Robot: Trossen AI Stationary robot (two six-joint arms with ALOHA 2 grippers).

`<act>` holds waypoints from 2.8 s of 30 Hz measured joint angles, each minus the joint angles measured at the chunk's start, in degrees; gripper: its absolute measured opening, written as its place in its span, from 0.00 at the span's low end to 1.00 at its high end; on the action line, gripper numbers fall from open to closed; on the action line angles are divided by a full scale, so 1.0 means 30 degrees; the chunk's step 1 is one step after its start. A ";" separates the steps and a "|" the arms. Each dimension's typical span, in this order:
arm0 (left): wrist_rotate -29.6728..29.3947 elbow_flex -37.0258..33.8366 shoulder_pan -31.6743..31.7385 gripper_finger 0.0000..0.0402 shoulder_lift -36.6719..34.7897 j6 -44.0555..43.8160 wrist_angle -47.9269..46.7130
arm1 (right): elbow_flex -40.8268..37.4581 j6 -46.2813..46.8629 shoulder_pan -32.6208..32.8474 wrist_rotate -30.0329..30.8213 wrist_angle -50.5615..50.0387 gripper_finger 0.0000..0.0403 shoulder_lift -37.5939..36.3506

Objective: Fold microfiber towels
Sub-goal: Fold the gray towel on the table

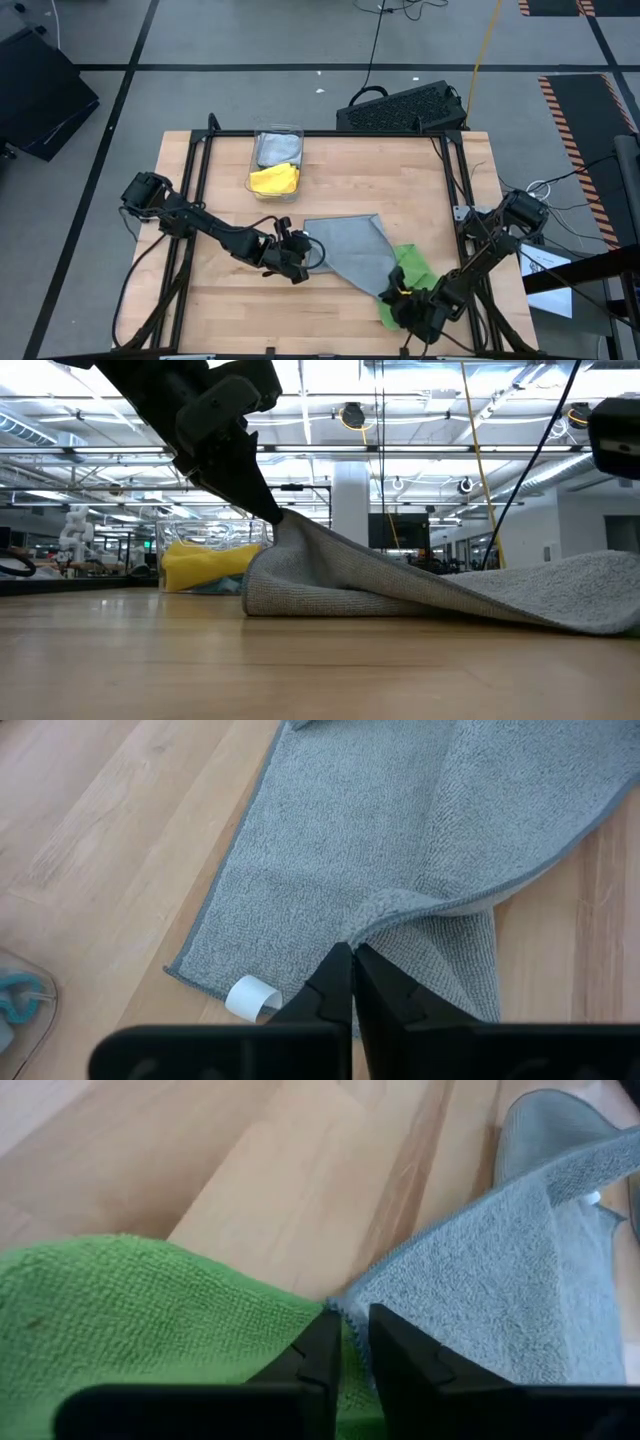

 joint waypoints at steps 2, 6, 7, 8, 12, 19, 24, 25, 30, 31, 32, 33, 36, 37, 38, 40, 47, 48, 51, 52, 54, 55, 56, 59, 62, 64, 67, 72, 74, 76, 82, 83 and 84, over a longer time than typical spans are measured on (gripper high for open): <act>0.0000 0.0000 0.0000 0.01 0.0000 -0.0021 0.0000 | -0.0007 0.0141 -0.0185 -0.0388 0.0197 0.07 0.0000; 0.0127 0.0000 -0.0126 0.02 0.0000 -0.0058 0.0331 | -0.0007 0.0594 -0.0311 -0.0747 0.0898 0.01 -0.0153; 0.0153 0.0000 -0.0247 0.02 0.0000 -0.0058 0.0357 | -0.0007 0.0918 -0.0305 -0.0821 0.0989 0.02 -0.0324; 0.0222 0.0000 -0.0430 0.01 0.0000 -0.0058 0.0378 | -0.0007 0.1381 -0.0303 -0.0831 0.1171 0.02 -0.0539; 0.0648 0.0000 -0.1409 0.01 -0.0007 -0.0065 0.0525 | -0.0007 0.2434 -0.0002 -0.1076 0.2286 0.01 -0.1780; -0.0112 0.0000 -0.3437 0.01 -0.0022 0.0222 0.1379 | -0.0007 0.4974 -0.0134 -0.2883 0.2816 0.00 -0.3733; -0.3007 0.0000 -0.4441 0.01 -0.0355 0.1995 0.2010 | -0.0007 0.4432 -0.0317 -0.0262 0.2456 0.00 -0.5351; -0.3898 0.0000 -0.4441 0.01 -0.0620 0.2435 0.2007 | -0.0007 0.3998 -0.0428 0.0521 0.2185 0.00 -0.5908; -0.8335 0.0000 -0.2970 0.01 -0.2817 0.5608 0.2112 | -0.0007 0.0488 -0.2172 0.3697 0.0945 0.00 -0.9672; -0.8296 0.0000 -0.2339 0.01 -0.3397 0.6431 0.2346 | -0.0007 -0.0401 -0.2839 0.3556 0.0788 0.00 -1.0506; -0.7881 0.0000 -0.1645 0.01 -0.4000 0.7185 0.2560 | -0.0007 -0.1118 -0.3585 0.3264 0.0735 0.00 -1.1326; -0.7164 0.0000 -0.0914 0.01 -0.4552 0.7961 0.2739 | -0.0007 -0.1743 -0.4456 0.2989 0.0735 0.00 -1.2124; -0.5242 0.0000 0.1388 0.01 -0.5864 1.0152 0.3133 | -0.0007 -0.3914 -0.7191 0.1140 0.0598 0.00 -1.4404; -0.4795 0.0000 0.2181 0.01 -0.6262 1.0772 0.3161 | -0.0007 -0.4601 -0.8135 0.0444 0.0569 0.00 -1.5078; -0.4459 0.0000 0.2959 0.01 -0.6641 1.1285 0.3238 | -0.0007 -0.5209 -0.9082 -0.0261 0.0550 0.00 -1.5713; -0.3696 0.0000 0.4411 0.01 -0.7340 1.1897 0.3322 | -0.0007 -0.6234 -1.0994 -0.1852 0.0584 0.00 -1.6930; 0.1277 0.0029 0.5338 0.01 -0.9895 1.0686 0.2521 | -0.0007 -0.5077 -1.3982 -0.6863 0.0046 0.00 -1.8930; 0.1601 0.0029 0.5039 0.01 -0.9901 1.0216 0.1979 | 0.0000 -0.4507 -1.3803 -0.6996 -0.0431 0.00 -1.8913; 0.2550 0.0003 0.3699 0.01 -0.9704 0.8295 -0.0609 | -0.0377 -0.2019 -1.3040 -0.7660 -0.2299 0.00 -1.8613; 0.3081 0.0000 0.3202 0.01 -0.9445 0.7399 -0.1283 | -0.0774 -0.1013 -1.2734 -0.8123 -0.2537 0.00 -1.8560; 0.3777 0.0029 0.2161 0.01 -0.8684 0.5488 -0.2315 | -0.1935 0.0819 -1.1977 -0.9410 -0.2624 0.00 -1.8353; 0.3825 -0.0042 0.1538 0.01 -0.8281 0.4543 -0.2966 | -0.2607 0.1633 -1.1596 -0.9872 -0.2199 0.00 -1.8193; 0.3844 -0.0156 0.1000 0.01 -0.7811 0.3778 -0.3240 | -0.3348 0.2513 -1.1205 -1.0119 -0.1645 0.00 -1.8033; 0.4336 -0.0217 -0.0515 0.01 -0.6180 0.1910 -0.2787 | -0.5907 0.5196 -1.0171 -1.0426 0.0439 0.00 -1.7265; 0.5038 -0.0304 -0.1717 0.01 -0.4315 -0.0104 -0.2665 | -0.8144 0.7839 -0.9341 -1.0832 0.2914 0.00 -1.6050; 0.5270 -0.0303 -0.2317 0.01 -0.3207 -0.1195 -0.2480 | -0.9231 0.9317 -0.8974 -1.0980 0.4892 0.00 -1.4881; 0.5863 -0.0266 -0.2867 0.01 -0.1836 -0.2626 -0.1341 | -1.0049 1.0506 -0.8684 -1.0899 0.7030 0.00 -1.3181; 0.4885 -0.0293 -0.3161 0.01 -0.0742 -0.3117 -0.1966 | -0.9954 0.9017 -0.9673 -1.0003 0.9567 0.00 -1.0804; 0.3477 -0.0313 -0.2979 0.01 -0.0764 -0.3427 -0.2711 | -0.9901 0.8043 -1.0487 -0.9432 1.0036 0.00 -1.0332; 0.1937 -0.0270 -0.2684 0.02 -0.0787 -0.3933 -0.3290 | -0.9893 0.7414 -1.1368 -0.8945 1.0315 0.00 -0.9981; -0.0855 -0.0298 -0.1630 0.01 -0.0860 -0.3934 -0.4298 | -0.9937 0.5360 -1.3164 -0.7146 1.0188 0.00 -0.9610; -0.0934 -0.0299 -0.1321 0.01 -0.0735 -0.3692 -0.4283 | -0.9945 0.5028 -1.3429 -0.7130 1.0253 0.00 -0.9610; -0.1058 -0.0299 -0.1039 0.02 -0.0599 -0.3466 -0.4272 | -0.9945 0.4773 -1.3687 -0.7236 1.0463 0.00 -0.9610</act>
